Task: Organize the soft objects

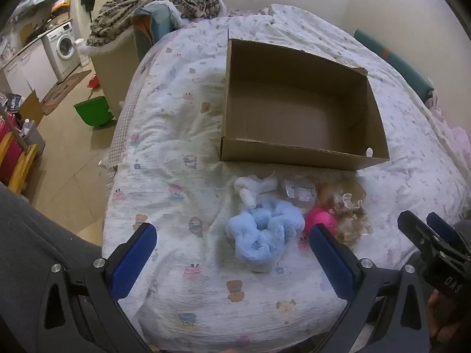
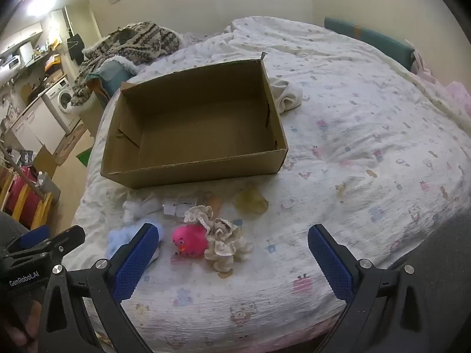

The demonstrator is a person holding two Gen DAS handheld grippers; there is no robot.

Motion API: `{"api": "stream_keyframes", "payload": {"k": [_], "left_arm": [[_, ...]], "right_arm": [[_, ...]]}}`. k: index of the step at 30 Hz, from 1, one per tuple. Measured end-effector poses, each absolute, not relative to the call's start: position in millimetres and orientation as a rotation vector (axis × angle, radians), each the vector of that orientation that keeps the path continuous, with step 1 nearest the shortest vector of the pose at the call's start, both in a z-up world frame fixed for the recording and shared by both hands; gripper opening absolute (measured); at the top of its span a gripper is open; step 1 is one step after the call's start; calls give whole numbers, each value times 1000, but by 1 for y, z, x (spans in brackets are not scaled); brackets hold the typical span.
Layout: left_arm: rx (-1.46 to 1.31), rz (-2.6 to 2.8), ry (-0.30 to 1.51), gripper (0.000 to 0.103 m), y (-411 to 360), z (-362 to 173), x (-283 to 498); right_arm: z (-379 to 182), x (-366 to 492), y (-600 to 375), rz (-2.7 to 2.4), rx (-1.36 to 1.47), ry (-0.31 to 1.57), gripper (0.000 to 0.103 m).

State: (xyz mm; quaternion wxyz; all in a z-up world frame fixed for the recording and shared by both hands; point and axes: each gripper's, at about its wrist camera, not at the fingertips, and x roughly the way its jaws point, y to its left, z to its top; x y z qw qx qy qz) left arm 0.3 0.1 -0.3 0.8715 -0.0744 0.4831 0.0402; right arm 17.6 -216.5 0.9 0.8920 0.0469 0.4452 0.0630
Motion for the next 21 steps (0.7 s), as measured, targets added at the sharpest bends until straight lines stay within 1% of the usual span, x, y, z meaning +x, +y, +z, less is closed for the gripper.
{"api": "stream_keyframes", "payload": {"k": [21], "left_arm": [[-140, 87, 1009, 103, 1, -1, -1]], "right_arm": [[0, 19, -212, 125, 79, 922, 103]]}}
